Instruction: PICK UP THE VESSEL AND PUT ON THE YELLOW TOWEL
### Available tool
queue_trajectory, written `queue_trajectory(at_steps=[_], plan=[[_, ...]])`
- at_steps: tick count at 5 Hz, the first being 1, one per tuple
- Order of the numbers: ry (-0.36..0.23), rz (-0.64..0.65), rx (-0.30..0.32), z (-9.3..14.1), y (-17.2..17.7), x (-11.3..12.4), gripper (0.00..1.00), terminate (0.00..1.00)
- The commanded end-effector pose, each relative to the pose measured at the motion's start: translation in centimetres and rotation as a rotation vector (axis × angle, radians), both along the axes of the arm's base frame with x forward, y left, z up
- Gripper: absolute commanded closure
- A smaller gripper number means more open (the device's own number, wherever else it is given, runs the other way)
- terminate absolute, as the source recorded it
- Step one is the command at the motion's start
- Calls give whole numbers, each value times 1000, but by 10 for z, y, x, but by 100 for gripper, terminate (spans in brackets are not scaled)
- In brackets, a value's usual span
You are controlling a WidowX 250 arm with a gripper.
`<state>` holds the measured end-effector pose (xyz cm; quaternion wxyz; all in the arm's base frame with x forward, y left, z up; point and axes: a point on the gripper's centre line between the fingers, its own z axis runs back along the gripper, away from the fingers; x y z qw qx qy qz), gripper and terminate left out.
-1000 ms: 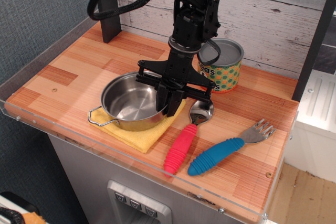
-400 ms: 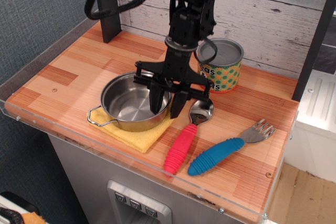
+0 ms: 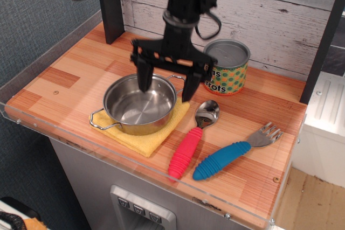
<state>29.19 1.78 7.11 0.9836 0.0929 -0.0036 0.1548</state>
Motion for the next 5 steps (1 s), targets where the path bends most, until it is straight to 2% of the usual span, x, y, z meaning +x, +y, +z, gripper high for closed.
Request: queue_trajectory(at_steps=[1, 2, 3, 5], plan=[[-225, -72, 5, 51, 21, 13, 0, 0], [-274, -19, 35, 56, 43, 15, 0, 0], [-320, 157, -32, 55, 66, 10, 0, 0], [-363, 317, -29, 58, 106, 5, 0, 0]])
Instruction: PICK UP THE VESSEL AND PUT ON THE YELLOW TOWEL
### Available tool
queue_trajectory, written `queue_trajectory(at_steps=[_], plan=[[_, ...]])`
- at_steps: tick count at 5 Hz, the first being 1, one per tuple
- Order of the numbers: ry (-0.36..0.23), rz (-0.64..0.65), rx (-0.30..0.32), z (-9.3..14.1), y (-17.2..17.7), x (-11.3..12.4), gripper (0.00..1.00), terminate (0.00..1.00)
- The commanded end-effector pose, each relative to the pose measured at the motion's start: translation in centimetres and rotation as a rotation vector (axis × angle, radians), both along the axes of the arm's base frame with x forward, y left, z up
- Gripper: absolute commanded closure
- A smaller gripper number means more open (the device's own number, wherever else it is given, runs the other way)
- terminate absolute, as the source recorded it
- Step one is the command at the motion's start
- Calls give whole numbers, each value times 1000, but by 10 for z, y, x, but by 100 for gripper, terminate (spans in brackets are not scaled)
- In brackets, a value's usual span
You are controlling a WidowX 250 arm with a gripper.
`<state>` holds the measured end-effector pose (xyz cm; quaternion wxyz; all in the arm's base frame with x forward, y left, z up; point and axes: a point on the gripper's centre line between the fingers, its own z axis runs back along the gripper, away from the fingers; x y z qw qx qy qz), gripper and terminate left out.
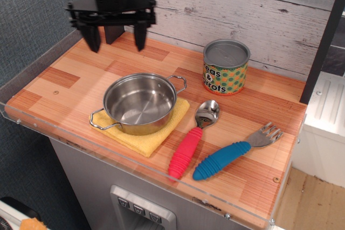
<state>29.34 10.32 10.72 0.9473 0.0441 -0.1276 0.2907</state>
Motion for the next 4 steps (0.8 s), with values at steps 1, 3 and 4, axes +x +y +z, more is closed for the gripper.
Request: queue_trajectory(at_steps=[1, 3, 4], plan=[[-64, 79, 46, 21, 30, 6, 0, 0], [-83, 59, 47, 18, 40, 10, 0, 0], [-83, 59, 47, 18, 40, 10, 0, 100]])
